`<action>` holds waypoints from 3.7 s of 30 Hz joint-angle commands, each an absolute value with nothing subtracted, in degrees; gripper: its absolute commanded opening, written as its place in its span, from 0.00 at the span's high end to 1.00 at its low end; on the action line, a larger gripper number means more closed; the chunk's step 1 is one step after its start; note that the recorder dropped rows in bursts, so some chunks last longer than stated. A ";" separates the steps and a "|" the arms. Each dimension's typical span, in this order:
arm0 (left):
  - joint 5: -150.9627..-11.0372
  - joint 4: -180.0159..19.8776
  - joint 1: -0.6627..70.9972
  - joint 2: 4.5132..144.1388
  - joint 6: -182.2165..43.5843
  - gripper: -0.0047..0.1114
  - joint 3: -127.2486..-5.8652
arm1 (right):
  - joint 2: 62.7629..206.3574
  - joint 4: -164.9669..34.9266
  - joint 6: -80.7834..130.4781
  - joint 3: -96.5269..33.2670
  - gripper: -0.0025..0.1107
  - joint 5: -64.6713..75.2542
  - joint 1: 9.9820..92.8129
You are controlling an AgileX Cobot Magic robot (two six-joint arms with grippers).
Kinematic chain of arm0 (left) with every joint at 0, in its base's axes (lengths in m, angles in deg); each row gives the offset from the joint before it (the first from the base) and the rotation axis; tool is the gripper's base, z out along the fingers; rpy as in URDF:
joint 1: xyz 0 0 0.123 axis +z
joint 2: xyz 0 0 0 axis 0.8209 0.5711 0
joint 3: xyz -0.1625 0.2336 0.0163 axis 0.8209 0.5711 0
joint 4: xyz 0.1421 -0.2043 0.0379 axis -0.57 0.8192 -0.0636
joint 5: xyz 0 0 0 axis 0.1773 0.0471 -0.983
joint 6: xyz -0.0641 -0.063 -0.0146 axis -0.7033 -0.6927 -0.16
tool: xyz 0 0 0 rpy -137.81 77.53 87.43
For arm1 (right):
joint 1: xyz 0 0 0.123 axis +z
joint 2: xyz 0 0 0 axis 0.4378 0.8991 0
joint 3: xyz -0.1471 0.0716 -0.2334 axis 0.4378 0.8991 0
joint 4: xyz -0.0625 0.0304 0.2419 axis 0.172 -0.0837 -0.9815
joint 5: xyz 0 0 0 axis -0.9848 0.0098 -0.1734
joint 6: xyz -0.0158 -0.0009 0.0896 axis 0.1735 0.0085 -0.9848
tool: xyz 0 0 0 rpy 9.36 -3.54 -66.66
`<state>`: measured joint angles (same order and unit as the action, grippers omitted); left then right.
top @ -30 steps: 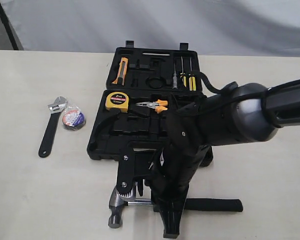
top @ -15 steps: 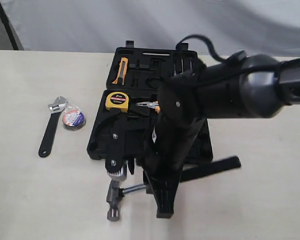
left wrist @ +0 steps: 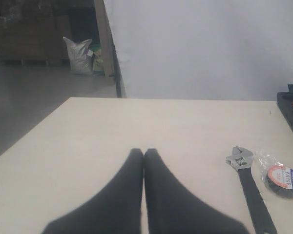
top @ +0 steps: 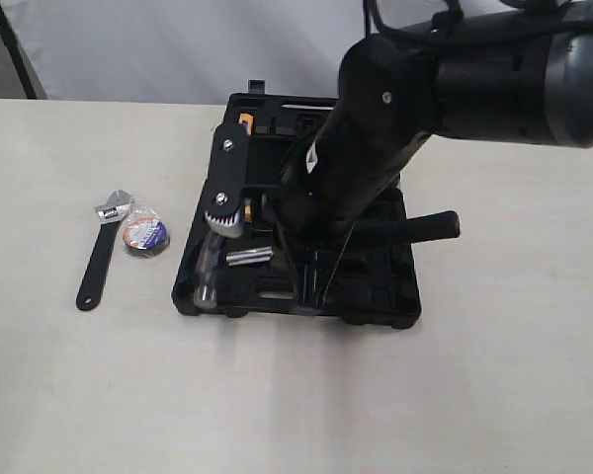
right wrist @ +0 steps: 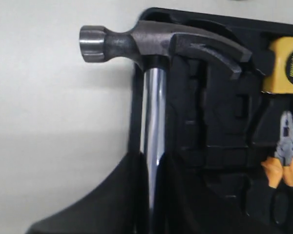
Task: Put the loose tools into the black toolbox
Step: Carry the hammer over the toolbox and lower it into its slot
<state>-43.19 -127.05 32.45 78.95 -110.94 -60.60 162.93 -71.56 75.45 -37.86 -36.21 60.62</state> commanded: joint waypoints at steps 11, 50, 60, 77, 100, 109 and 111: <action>-44.17 -126.27 32.64 78.50 -111.53 0.95 -60.07 | 170.74 -91.88 92.79 -38.61 0.98 -27.92 51.62; -44.17 -126.27 32.64 78.50 -111.53 0.95 -60.07 | 177.24 -100.94 108.99 -40.82 0.57 -17.52 51.93; -44.17 -126.27 32.64 78.50 -111.53 0.95 -60.07 | 182.75 -103.29 104.10 -44.04 0.98 -3.22 57.06; -44.17 -126.27 32.64 78.50 -111.53 0.95 -60.07 | 187.69 -102.24 96.97 -52.62 0.98 -24.73 57.06; -44.17 -126.27 32.64 78.50 -111.53 0.95 -60.07 | 188.28 -75.67 65.95 -52.62 0.98 -41.79 50.79; -44.17 -126.27 32.64 78.50 -111.53 0.95 -60.07 | 180.41 -77.84 65.95 -52.62 0.98 -38.66 52.08; -44.17 -126.27 32.64 78.50 -111.53 0.95 -60.07 | 180.18 -78.37 65.95 -52.62 0.98 -37.75 53.10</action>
